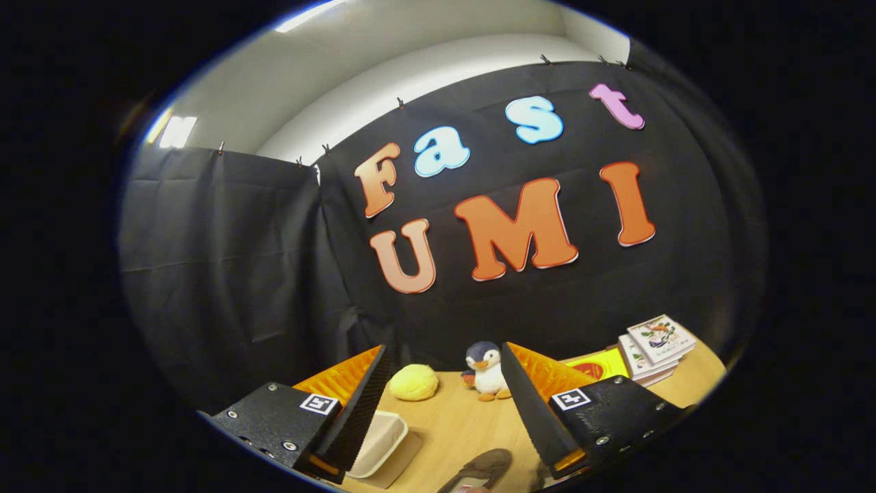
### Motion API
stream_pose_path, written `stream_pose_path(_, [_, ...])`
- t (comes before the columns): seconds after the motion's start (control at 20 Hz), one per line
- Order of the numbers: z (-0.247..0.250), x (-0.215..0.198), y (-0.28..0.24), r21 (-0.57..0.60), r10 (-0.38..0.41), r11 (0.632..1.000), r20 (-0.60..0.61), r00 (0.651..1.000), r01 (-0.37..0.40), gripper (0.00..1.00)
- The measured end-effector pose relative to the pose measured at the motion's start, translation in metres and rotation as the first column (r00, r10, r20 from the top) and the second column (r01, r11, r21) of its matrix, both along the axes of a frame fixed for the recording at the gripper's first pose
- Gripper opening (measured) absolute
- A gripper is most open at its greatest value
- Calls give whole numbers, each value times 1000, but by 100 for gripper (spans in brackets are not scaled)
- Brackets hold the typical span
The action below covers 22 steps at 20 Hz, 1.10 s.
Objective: Open the storage box then place both shoes into the box .Put the left shoe in first, then the right shoe, with the right side of both shoes facing outward in a uniform manner.
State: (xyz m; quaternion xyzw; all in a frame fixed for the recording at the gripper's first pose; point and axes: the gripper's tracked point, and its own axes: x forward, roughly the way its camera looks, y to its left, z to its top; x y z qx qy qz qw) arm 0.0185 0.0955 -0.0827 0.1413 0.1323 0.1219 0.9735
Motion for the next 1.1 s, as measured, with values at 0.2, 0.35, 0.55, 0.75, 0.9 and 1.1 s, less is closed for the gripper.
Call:
stream_pose_path(0.2, [-41,-2,33,63,86,995,-126,988,-79,97])
stream_pose_path(0.35, [-71,-11,62,104,164,984,-222,961,-144,97])
stream_pose_path(0.55, [-114,-21,92,154,251,966,-344,905,-209,97])
stream_pose_path(0.75, [-153,-38,120,190,329,944,-454,828,-271,96])
stream_pose_path(0.9, [-187,-52,138,223,373,928,-527,764,-298,96])
stream_pose_path(1.1, [-220,-71,165,320,443,896,-595,670,-308,96])
